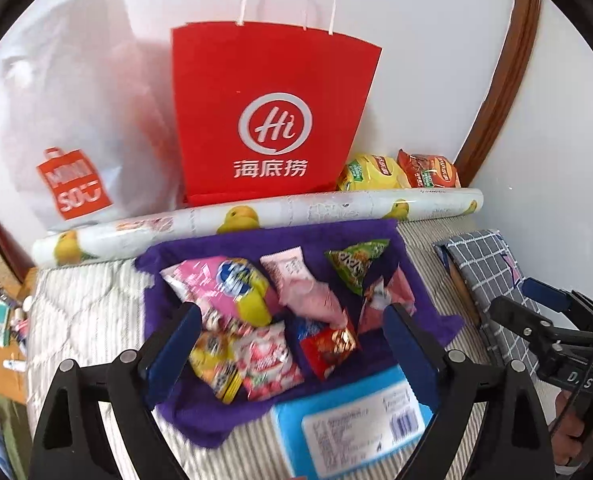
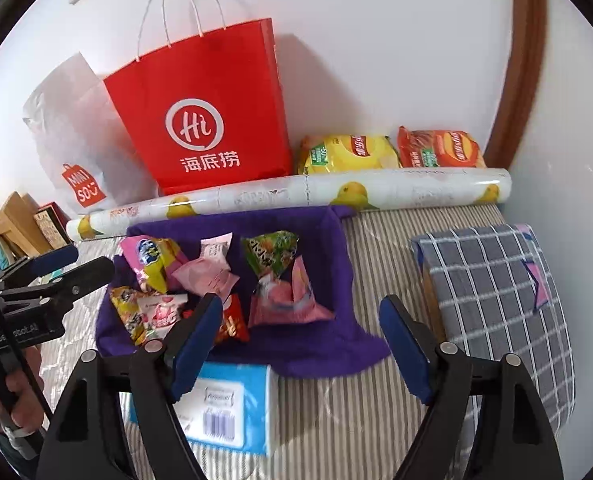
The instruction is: Organize snacks
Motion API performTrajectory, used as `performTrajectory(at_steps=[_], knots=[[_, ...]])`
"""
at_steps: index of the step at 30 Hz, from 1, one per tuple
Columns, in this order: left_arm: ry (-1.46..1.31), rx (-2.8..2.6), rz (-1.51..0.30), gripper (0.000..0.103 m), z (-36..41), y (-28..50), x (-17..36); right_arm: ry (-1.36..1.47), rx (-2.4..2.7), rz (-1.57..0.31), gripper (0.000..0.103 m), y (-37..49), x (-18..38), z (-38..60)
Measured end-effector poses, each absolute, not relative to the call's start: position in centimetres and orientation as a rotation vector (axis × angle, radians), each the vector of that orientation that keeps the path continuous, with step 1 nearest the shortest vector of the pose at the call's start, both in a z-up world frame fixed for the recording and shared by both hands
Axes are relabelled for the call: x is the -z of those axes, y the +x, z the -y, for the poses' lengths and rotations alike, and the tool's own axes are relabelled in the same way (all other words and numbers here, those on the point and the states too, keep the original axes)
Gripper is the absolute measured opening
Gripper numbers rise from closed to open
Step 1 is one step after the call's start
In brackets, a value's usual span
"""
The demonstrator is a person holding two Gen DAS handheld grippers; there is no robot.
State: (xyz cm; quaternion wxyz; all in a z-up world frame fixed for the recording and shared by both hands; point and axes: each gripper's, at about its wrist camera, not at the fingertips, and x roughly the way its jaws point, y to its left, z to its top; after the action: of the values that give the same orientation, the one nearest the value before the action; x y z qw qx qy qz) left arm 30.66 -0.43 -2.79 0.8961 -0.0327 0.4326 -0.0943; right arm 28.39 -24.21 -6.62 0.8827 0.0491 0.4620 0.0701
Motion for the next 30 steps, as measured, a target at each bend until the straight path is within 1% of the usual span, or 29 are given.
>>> performTrajectory(at_steps=[2, 7, 11, 18, 30], knots=[[-0.058, 0.183, -0.884, 0.092, 0.0, 28.9, 2.3, 0.115, -0.149, -0.945, 0.086, 26.8, 6.0, 24.2], [-0.072, 0.16, -0.844, 0.097, -0.7, 24.6, 0.8, 0.092, -0.116, -0.895, 0.098, 22.5, 4.2, 23.9], [-0.072, 0.143, -0.799, 0.099, -0.8, 21.1, -0.3, 0.076, -0.096, -0.85, 0.103, 18.7, 2.7, 23.9], [-0.07, 0.127, -0.752, 0.099, -0.4, 15.4, -1.5, 0.091, -0.077, -0.829, 0.103, 12.3, 1.2, 24.9], [-0.059, 0.098, -0.716, 0.099, 0.9, 7.5, -1.5, 0.082, -0.057, -0.79, 0.103, 4.9, 0.8, 26.2]])
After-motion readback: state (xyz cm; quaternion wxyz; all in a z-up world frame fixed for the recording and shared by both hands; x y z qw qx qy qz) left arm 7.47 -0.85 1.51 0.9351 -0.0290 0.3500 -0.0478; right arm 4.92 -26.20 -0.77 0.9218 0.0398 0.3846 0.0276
